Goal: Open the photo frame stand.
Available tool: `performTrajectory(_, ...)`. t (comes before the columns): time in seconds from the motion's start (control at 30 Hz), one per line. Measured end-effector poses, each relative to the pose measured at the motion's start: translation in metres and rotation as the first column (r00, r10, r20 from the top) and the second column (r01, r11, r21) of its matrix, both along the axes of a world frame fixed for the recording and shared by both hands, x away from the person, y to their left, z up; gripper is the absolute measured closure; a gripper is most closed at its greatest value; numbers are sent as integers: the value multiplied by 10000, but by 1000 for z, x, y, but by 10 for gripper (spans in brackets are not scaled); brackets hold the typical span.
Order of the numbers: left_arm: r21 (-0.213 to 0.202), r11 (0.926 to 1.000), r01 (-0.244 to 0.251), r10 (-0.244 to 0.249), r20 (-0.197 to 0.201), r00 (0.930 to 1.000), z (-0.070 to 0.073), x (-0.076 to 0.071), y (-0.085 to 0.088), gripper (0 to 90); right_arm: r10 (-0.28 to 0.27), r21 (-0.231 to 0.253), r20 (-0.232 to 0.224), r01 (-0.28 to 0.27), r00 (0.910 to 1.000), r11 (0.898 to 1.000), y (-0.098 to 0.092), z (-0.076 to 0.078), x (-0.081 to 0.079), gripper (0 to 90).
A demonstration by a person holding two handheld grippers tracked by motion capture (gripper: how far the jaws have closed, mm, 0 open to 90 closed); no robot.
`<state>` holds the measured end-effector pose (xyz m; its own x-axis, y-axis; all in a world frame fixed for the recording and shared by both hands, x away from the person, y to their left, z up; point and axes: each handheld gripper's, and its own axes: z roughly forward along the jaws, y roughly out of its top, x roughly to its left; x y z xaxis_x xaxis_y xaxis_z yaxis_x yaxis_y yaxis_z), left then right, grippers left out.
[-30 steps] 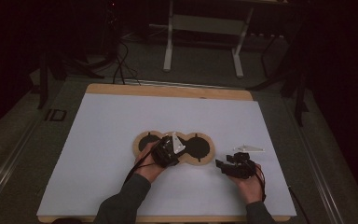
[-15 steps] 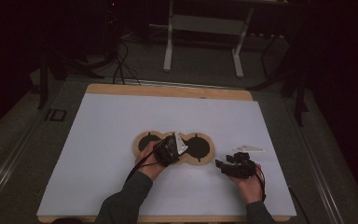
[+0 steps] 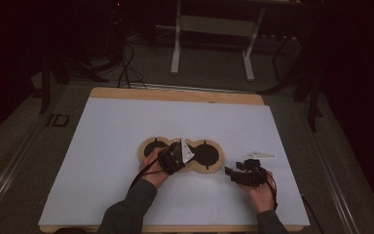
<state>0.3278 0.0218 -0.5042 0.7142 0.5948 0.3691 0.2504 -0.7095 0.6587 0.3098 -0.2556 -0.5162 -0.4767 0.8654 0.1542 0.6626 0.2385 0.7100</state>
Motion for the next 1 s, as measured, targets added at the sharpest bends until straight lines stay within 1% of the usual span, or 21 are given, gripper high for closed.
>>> performTrajectory(0.33, -281, 9995, 140, -141, -41, 9999, 1, -2, 7, 707, 119, 115, 15, -119, 9999, 9999, 2, 1, 1, 407)
performTrajectory(0.5, -615, 9980, 165, -165, 13, 9999, 1, -4, 11, 705, 189, 313, 53, -191, 9998, 9993, 4, 3, 0, 399)
performTrajectory(0.6, -752, 9970, 177, -176, 26, 9998, 1, -6, 14, 704, 255, 790, 3, -254, 9997, 9965, 4, 5, 0, 391)
performTrajectory(0.77, -930, 9953, 274, -264, 121, 9996, 1, -9, 19, 704, 216, 1232, 35, -219, 9998, 9921, 5, 9, 0, 369)
performTrajectory(0.87, -1072, 9938, 310, -297, 135, 9995, 1, -11, 21, 703, 255, 1555, -66, -242, 9997, 9875, 6, 11, 1, 353)
performTrajectory(0.93, -1243, 9918, 296, -279, 151, 9995, 2, -12, 24, 703, 348, 1851, -208, -303, 9992, 9823, 8, 12, 1, 340)
performTrajectory(1.0, -1427, 9892, 325, -305, 161, 9994, 3, -13, 27, 703, 360, 1958, -225, -309, 9991, 9802, 11, 14, 2, 332)
